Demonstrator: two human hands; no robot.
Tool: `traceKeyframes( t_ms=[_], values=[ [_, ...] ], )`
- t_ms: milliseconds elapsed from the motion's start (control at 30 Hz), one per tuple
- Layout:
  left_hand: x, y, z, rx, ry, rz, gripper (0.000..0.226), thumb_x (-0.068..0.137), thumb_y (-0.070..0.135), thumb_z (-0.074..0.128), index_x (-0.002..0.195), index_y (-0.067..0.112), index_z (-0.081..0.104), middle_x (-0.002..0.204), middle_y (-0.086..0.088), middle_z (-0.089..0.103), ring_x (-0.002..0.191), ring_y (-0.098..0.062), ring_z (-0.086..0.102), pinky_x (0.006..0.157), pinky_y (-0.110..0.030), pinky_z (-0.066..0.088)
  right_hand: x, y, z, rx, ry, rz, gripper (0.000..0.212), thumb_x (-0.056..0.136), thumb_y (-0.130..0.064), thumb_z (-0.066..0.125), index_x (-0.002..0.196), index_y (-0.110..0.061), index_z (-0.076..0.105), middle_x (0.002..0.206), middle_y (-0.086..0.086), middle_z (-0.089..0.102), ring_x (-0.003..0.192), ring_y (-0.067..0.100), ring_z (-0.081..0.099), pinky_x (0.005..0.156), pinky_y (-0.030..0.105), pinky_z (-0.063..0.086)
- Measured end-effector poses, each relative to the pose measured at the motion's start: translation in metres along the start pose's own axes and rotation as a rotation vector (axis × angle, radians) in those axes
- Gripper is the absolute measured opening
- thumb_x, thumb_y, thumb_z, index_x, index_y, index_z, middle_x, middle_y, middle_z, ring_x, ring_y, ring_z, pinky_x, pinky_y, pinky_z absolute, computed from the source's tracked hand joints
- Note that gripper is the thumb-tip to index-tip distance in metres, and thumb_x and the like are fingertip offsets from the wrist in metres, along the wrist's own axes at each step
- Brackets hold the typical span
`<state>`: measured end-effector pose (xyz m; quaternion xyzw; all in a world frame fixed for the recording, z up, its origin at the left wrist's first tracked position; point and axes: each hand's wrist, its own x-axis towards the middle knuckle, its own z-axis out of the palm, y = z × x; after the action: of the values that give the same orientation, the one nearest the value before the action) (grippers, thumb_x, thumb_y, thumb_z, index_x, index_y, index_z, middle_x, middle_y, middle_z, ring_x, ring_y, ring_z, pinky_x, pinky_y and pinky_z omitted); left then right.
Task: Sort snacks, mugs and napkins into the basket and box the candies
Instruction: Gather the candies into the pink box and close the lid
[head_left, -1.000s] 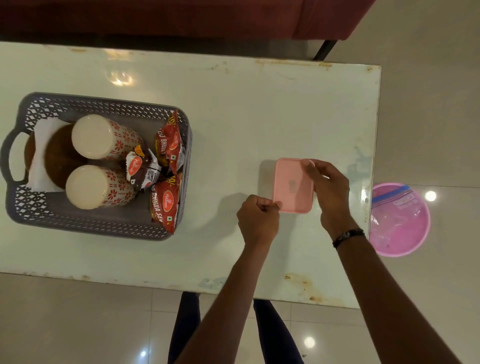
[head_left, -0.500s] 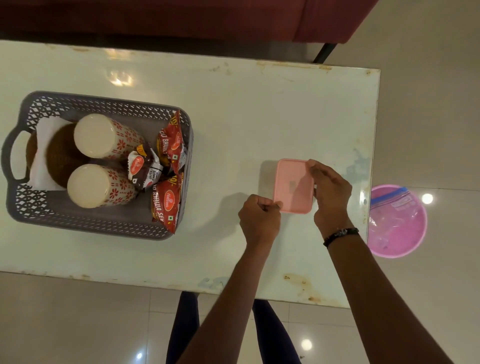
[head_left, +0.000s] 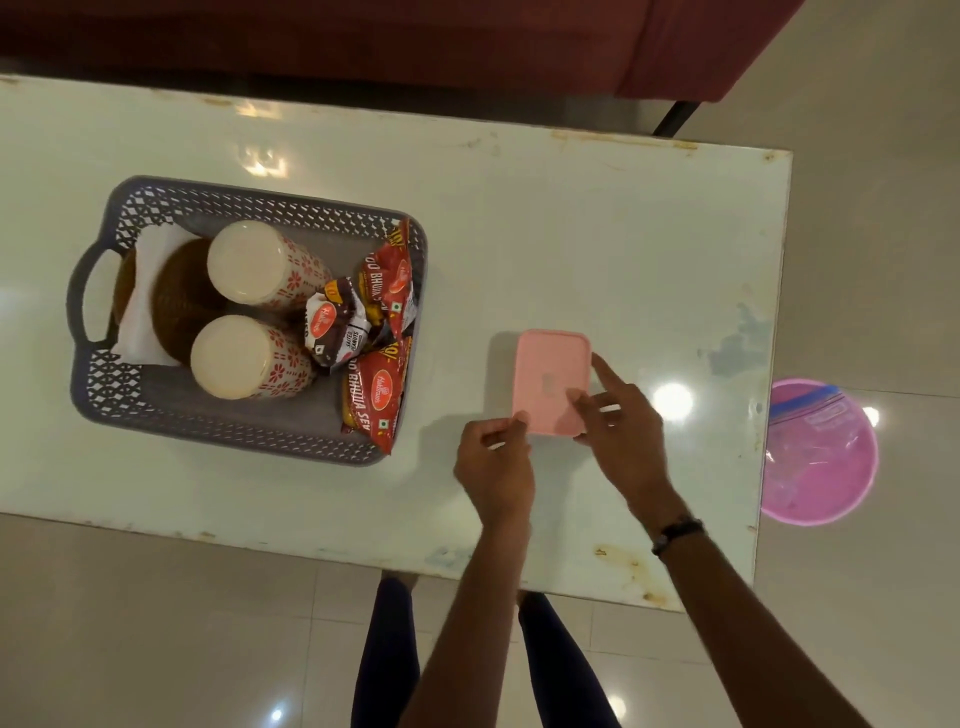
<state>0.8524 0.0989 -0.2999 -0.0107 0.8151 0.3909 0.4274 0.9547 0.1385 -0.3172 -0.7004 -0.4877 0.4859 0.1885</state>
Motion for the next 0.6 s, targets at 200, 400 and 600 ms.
traceKeyframes(
  t_ms=[200, 400, 600],
  values=[
    [0.023, 0.010, -0.042, -0.308, 0.076, -0.171, 0.017, 0.076, 0.008, 0.073, 0.088, 0.001, 0.064, 0.094, -0.012, 0.068, 0.090, -0.023, 0.067, 0.066, -0.020, 0.059, -0.013, -0.025, 0.054, -0.072, 0.017, -0.040, 0.052, 0.089, -0.031, 0.062, 0.138, -0.034, 0.044, 0.089, -0.002, 0.055, 0.081, 0.016, 0.063, 0.074, 0.044, 0.059],
    [0.032, 0.020, -0.061, -0.456, 0.088, -0.277, 0.018, 0.076, 0.007, 0.073, 0.076, 0.019, 0.059, 0.089, -0.003, 0.068, 0.093, -0.021, 0.067, 0.075, -0.025, 0.058, -0.018, -0.041, 0.078, -0.100, 0.009, -0.052, 0.055, 0.090, -0.031, 0.061, 0.140, -0.029, 0.041, 0.096, 0.002, 0.060, 0.080, 0.011, 0.057, 0.076, 0.035, 0.058],
    [0.033, 0.023, -0.066, -0.553, 0.047, -0.341, 0.021, 0.076, 0.007, 0.072, 0.087, 0.020, 0.059, 0.104, -0.008, 0.068, 0.100, -0.023, 0.067, 0.085, -0.033, 0.057, -0.021, -0.047, 0.089, -0.096, 0.027, -0.065, 0.053, 0.089, -0.031, 0.062, 0.139, -0.027, 0.044, 0.108, 0.007, 0.068, 0.080, 0.009, 0.057, 0.078, 0.033, 0.055]
  ],
)
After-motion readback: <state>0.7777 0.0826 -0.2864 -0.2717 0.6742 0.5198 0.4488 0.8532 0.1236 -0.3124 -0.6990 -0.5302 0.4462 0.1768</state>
